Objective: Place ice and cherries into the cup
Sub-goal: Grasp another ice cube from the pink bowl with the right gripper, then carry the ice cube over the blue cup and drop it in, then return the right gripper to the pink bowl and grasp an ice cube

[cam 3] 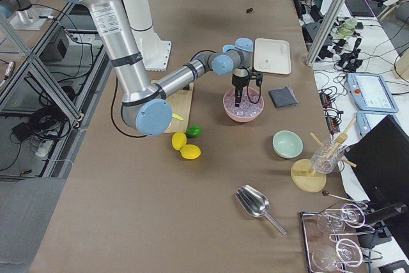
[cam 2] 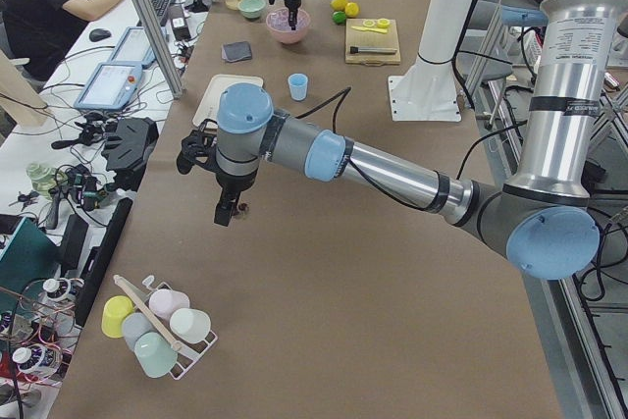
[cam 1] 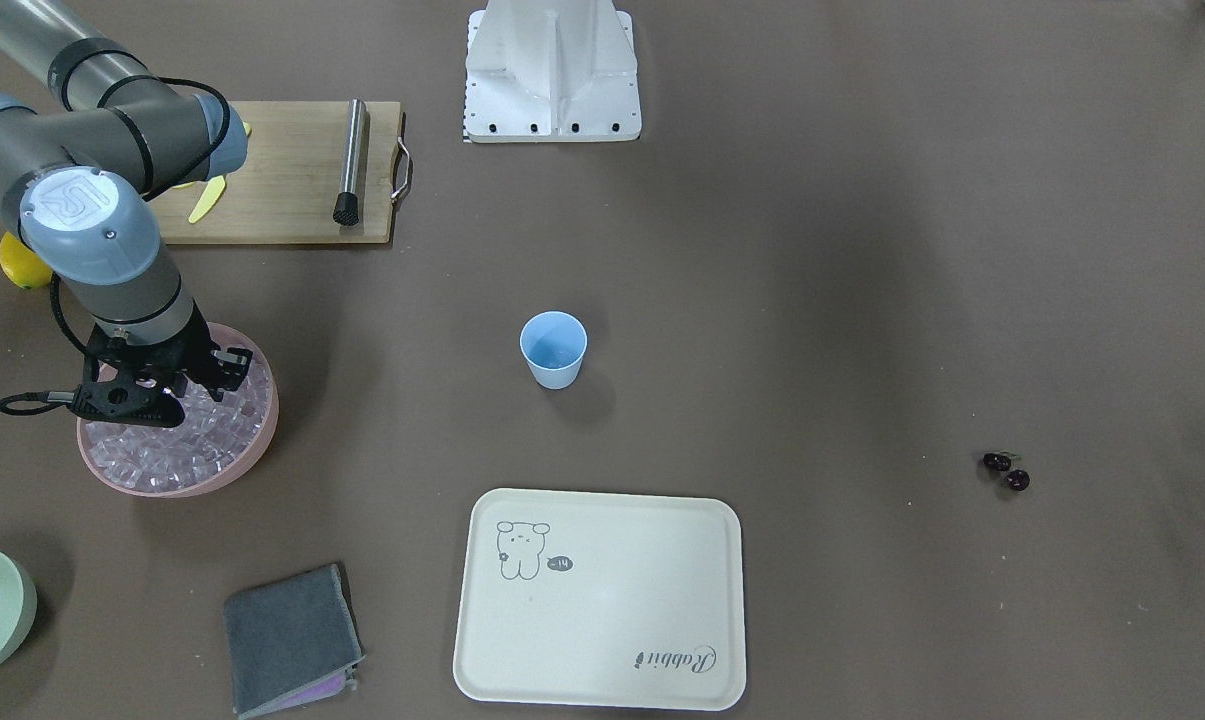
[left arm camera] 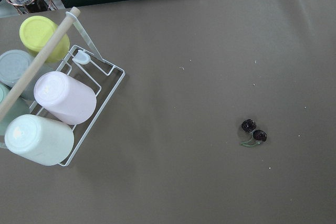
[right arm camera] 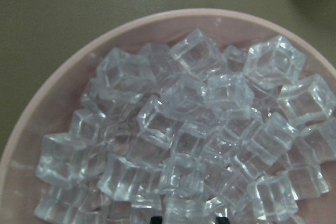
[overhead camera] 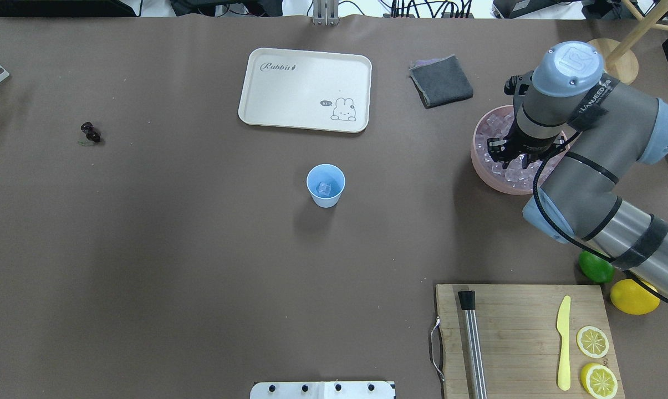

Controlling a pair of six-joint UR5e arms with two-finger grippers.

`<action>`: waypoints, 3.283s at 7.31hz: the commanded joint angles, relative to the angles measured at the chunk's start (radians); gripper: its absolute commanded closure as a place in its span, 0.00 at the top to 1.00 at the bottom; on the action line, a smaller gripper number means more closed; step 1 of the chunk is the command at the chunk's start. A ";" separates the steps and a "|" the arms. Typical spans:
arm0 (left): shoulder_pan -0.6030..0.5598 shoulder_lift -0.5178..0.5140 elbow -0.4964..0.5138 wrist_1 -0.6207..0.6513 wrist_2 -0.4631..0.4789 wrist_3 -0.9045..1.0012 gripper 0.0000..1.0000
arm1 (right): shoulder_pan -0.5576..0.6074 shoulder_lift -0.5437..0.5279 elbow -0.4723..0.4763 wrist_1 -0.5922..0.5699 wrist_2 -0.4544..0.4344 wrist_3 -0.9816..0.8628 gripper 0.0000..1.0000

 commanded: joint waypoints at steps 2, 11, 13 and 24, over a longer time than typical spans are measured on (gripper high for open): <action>0.000 -0.001 0.002 0.000 0.000 -0.001 0.98 | -0.004 0.007 -0.012 0.000 -0.001 -0.004 0.32; 0.005 -0.009 0.015 0.003 0.000 -0.016 0.98 | -0.161 0.470 -0.028 -0.196 0.041 0.421 0.19; 0.003 -0.007 0.025 0.000 0.000 -0.024 0.98 | -0.210 0.536 -0.124 -0.090 0.002 0.462 0.20; 0.026 -0.041 0.033 -0.002 -0.001 -0.024 0.98 | 0.056 0.063 0.106 -0.162 0.039 -0.004 0.99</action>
